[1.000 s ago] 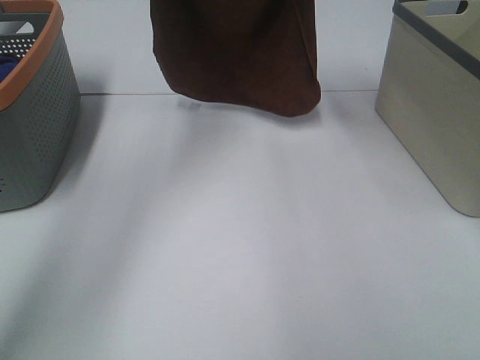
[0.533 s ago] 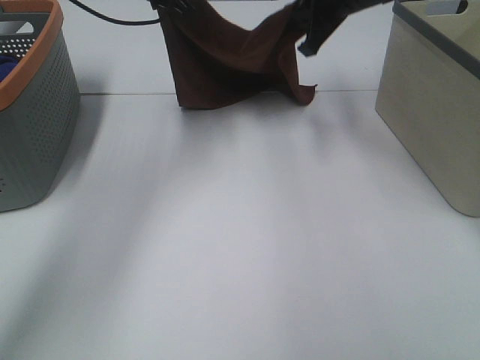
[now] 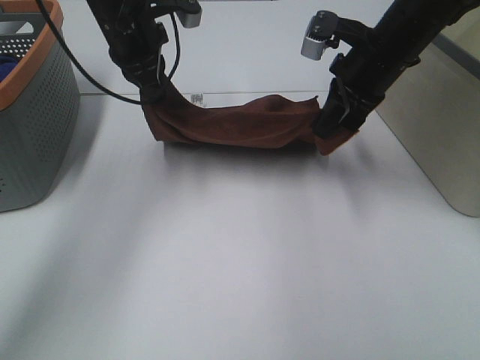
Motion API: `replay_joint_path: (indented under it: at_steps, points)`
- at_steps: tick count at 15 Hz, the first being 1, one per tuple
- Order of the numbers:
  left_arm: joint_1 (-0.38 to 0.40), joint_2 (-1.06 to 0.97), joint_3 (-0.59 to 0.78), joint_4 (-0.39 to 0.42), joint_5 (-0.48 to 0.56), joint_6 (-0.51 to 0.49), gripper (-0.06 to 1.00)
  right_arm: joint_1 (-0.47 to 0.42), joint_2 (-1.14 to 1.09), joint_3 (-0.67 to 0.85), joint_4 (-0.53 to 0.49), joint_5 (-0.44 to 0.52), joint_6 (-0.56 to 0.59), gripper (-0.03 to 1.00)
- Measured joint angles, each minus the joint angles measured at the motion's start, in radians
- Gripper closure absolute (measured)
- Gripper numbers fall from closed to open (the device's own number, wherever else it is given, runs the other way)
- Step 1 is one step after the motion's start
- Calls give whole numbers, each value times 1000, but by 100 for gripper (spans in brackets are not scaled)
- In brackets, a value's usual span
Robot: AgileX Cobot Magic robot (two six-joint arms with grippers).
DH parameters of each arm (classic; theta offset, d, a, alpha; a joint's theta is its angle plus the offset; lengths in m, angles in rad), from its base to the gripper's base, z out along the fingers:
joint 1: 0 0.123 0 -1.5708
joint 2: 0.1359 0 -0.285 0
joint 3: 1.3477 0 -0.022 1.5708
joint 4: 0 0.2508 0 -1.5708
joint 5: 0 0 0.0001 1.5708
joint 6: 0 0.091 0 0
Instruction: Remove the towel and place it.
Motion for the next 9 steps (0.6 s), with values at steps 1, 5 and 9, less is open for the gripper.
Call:
replay_joint_path:
  at_steps: [1, 5, 9]
  points:
    - [0, 2, 39, -21, 7, 42, 94, 0, 0, 0, -34, 85, 52, 97]
    - [0, 6, 203, -53, 12, 87, 94, 0, -4, 0, -63, 223, 163, 97]
    - [0, 6, 219, -92, 11, 90, 94, 0, -8, 98, -81, 237, 199, 97]
